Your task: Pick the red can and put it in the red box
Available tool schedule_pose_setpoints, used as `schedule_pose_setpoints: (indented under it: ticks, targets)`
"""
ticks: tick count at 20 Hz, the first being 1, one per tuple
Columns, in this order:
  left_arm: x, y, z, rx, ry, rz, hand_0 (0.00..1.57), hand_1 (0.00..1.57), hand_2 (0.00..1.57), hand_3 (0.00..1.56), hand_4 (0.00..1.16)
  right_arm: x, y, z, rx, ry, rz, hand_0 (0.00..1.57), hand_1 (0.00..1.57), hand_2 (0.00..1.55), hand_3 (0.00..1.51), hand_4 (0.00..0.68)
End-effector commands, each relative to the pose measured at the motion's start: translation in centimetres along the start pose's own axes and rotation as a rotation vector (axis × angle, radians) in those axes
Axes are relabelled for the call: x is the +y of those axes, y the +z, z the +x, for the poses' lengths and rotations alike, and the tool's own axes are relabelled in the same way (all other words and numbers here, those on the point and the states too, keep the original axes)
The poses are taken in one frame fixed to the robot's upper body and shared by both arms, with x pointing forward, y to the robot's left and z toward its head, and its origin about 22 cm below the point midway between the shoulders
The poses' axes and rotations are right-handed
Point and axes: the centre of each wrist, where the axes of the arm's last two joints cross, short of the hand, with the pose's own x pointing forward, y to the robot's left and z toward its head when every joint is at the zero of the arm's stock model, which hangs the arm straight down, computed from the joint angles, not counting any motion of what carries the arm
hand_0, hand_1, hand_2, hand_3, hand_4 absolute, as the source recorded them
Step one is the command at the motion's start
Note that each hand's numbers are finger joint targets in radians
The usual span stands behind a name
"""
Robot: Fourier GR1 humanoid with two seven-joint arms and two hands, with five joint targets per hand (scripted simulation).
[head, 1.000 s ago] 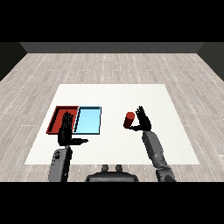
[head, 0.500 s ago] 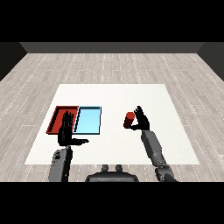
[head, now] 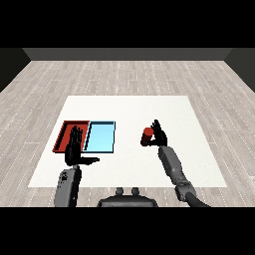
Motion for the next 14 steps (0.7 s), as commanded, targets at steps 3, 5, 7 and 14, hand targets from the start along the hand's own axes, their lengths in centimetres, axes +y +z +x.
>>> schedule_pose_setpoints:
  ticks: [3,5,7,14]
  targets:
    - [-0.2,0.5,-0.7,-0.008,0.0,-0.006,0.0,0.0,0.0,0.0,0.0,0.2,1.2,-0.1,-0.012,-0.005,-0.009,0.0,0.0,0.0,0.0,0.0]
    - [-1.1,0.8,-1.2,0.0,-0.01,0.005,0.0,0.0,0.0,0.0,0.0,1.4,-2.3,1.1,0.007,0.018,0.015,0.0,0.0,0.0,0.0,0.0]
    - [-1.3,0.8,-0.3,-0.022,-0.002,0.02,0.0,0.0,0.0,0.0,0.0,1.2,-0.9,0.3,0.009,-0.007,0.031,0.0,0.0,0.0,0.0,0.0]
    - [0.8,0.3,0.1,0.014,-0.011,-0.004,0.0,0.0,0.0,0.0,0.0,3.4,-1.4,-0.7,0.024,-0.002,0.024,0.0,0.0,0.0,0.0,0.0]
